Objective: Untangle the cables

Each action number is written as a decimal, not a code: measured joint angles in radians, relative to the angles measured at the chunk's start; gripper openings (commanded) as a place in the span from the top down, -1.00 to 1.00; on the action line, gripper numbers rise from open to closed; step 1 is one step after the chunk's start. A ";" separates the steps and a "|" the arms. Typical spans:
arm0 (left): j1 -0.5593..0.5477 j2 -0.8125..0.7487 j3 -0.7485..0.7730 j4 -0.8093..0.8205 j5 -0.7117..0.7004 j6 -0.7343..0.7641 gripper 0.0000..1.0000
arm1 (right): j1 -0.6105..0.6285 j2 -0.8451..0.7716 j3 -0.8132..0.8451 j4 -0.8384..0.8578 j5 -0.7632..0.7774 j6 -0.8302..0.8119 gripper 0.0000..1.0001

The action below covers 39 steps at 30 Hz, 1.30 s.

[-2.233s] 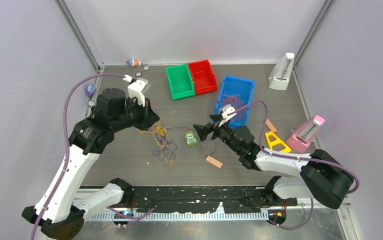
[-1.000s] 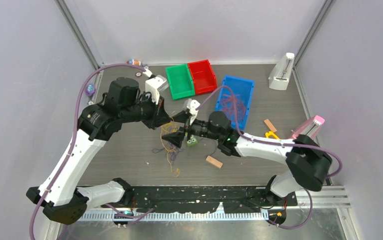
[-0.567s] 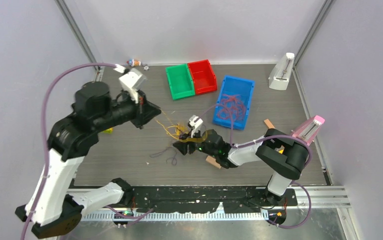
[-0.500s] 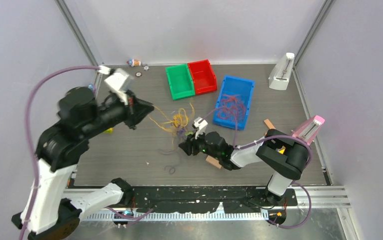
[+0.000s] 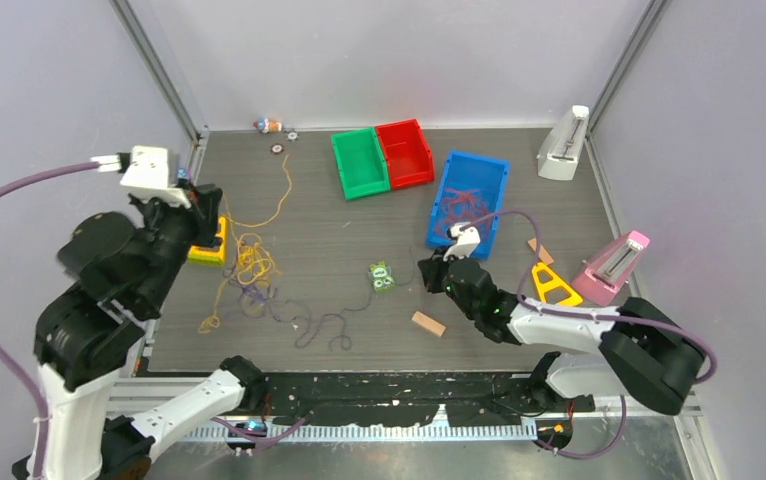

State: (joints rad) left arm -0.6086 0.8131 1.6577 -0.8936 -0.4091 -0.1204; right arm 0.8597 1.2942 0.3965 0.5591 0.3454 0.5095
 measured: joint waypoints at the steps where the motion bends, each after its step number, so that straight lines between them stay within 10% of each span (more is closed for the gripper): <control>1: 0.000 0.012 -0.008 -0.008 -0.019 0.001 1.00 | -0.001 -0.023 0.000 -0.027 0.024 0.001 0.80; 5: 0.000 0.077 -0.035 -0.049 -0.062 0.002 1.00 | -0.008 -0.128 0.000 -0.161 0.138 -0.006 0.66; 10: 0.000 0.108 -0.068 -0.061 0.096 0.026 1.00 | -0.014 -0.197 0.000 -0.188 0.105 -0.095 -0.68; 12: 0.000 0.110 -0.070 -0.061 0.203 0.034 1.00 | -0.014 -0.208 0.000 -0.167 0.023 -0.148 -0.85; 24: 0.000 0.195 0.002 -0.069 0.732 0.049 1.00 | 0.040 -0.101 0.179 -0.001 -0.453 -0.341 -0.95; 39: 0.000 0.217 -0.003 -0.035 0.795 -0.005 1.00 | 0.138 0.048 0.309 0.147 -0.594 -0.367 -0.89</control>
State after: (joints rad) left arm -0.6086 1.0298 1.6547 -0.9291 0.3855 -0.1257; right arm 0.9977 1.3422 0.7052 0.7059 -0.2489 0.1421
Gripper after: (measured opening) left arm 0.004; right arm 0.972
